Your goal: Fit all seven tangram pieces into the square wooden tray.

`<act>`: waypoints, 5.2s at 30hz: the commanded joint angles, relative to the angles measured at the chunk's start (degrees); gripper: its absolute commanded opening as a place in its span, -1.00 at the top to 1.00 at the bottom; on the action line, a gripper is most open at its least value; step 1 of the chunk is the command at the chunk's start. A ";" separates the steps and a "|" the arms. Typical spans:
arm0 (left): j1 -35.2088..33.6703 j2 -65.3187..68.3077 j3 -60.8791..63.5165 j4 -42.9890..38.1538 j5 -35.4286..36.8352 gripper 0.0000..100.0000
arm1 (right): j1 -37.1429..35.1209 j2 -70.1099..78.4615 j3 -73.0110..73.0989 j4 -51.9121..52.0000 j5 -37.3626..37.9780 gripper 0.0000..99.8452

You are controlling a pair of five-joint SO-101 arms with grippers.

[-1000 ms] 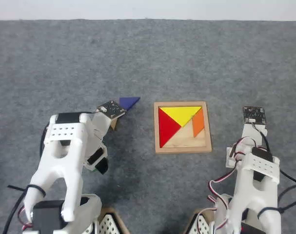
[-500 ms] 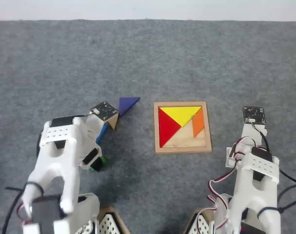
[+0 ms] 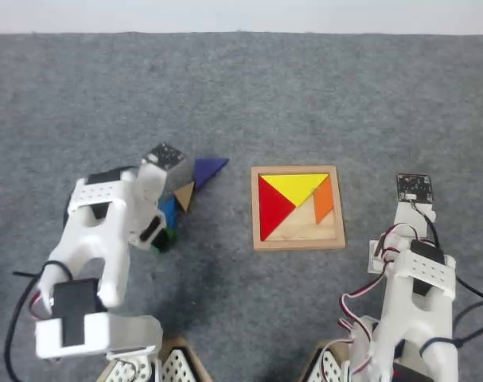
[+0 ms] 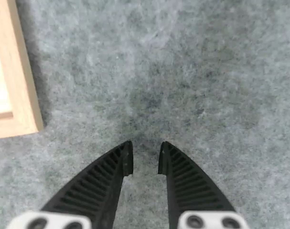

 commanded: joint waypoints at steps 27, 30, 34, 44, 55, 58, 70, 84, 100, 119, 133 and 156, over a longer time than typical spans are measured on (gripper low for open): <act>14.68 10.46 -24.75 3.34 22.86 0.55 | 0.66 -1.89 -0.26 -1.19 0.44 0.78; 12.31 15.91 -27.21 3.34 22.86 0.55 | 0.66 -1.89 -0.26 -1.19 0.44 0.78; 9.85 17.49 -28.00 3.34 21.27 0.55 | 0.66 -1.89 -0.26 -1.19 0.44 0.78; 11.16 20.66 -28.26 -1.41 20.04 0.55 | 0.66 -1.89 -0.26 -1.19 0.35 0.78; 13.10 22.15 -28.35 1.32 19.96 0.76 | 0.66 -1.89 -0.26 -1.27 0.35 0.78; 13.10 22.33 -28.35 2.64 18.64 0.79 | 0.66 -1.89 -0.26 -1.27 0.35 0.78; 15.74 18.81 -29.32 5.36 18.55 0.89 | 0.66 -1.89 -0.26 -1.27 0.35 0.78; 28.22 10.99 -40.22 15.47 31.21 0.89 | 1.19 -2.51 -0.62 -1.27 -2.02 0.78; 46.42 32.62 -63.52 15.56 54.15 0.95 | 14.46 -2.59 -10.55 6.99 -5.89 0.78; 49.76 39.03 -63.69 11.78 54.51 0.63 | 16.04 -2.59 -21.63 16.04 -5.89 0.78; 50.37 33.49 -69.23 16.70 49.49 0.63 | 15.96 -2.59 -21.27 16.40 -4.84 0.78; 46.68 5.19 -18.15 -11.34 32.62 0.63 | 12.00 -2.59 -16.35 12.18 -5.27 0.78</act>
